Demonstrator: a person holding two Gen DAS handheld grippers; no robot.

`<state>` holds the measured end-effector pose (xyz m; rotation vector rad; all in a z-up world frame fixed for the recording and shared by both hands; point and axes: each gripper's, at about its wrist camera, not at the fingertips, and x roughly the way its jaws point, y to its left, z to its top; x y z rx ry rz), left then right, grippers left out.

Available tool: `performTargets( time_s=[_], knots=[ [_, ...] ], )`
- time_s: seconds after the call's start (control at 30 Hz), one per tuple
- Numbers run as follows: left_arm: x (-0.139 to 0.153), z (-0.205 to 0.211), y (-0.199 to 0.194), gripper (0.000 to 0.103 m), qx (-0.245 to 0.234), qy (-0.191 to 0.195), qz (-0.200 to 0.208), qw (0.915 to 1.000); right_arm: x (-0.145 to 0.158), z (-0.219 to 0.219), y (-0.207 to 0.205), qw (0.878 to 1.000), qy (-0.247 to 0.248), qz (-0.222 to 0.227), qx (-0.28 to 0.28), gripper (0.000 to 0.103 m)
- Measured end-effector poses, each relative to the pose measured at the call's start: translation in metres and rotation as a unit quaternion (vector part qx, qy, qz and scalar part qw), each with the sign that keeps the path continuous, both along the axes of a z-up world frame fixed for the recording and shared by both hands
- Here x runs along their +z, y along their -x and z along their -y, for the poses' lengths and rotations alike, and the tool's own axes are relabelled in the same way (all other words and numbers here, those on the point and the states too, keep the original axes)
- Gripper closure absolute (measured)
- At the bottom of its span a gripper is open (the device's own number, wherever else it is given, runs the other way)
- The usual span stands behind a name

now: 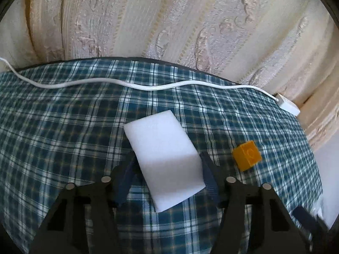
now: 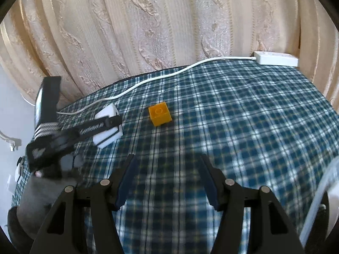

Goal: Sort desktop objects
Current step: 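Close the left gripper around the white sponge, then grasp the yellow block with the right gripper while the left holds the sponge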

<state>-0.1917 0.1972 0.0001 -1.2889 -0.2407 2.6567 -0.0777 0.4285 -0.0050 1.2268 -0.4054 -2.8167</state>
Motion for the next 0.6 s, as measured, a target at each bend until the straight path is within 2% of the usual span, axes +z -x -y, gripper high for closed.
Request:
performTargets(
  time_s=[0.1, 0.23, 0.4, 0.6],
  knots=[
    [0.004, 0.002, -0.006, 0.044, -0.008, 0.014, -0.013, 0.9998, -0.003, 0.008, 0.013, 1.000, -0.012, 0.000, 0.005, 0.039],
    [0.012, 0.013, -0.011, 0.044, 0.004, 0.015, -0.030, 0.9994, -0.010, 0.013, 0.040, 0.999, -0.030, 0.009, 0.007, 0.039],
    [0.012, 0.012, -0.009, 0.044, 0.008, 0.024, -0.037, 0.9990, -0.020, 0.009, 0.070, 1.000, -0.020, 0.023, 0.003, 0.039],
    [0.004, 0.015, -0.006, 0.044, 0.014, 0.021, -0.028, 0.9993, -0.030, 0.017, 0.100, 0.999, -0.025, 0.034, 0.020, 0.055]
  ],
)
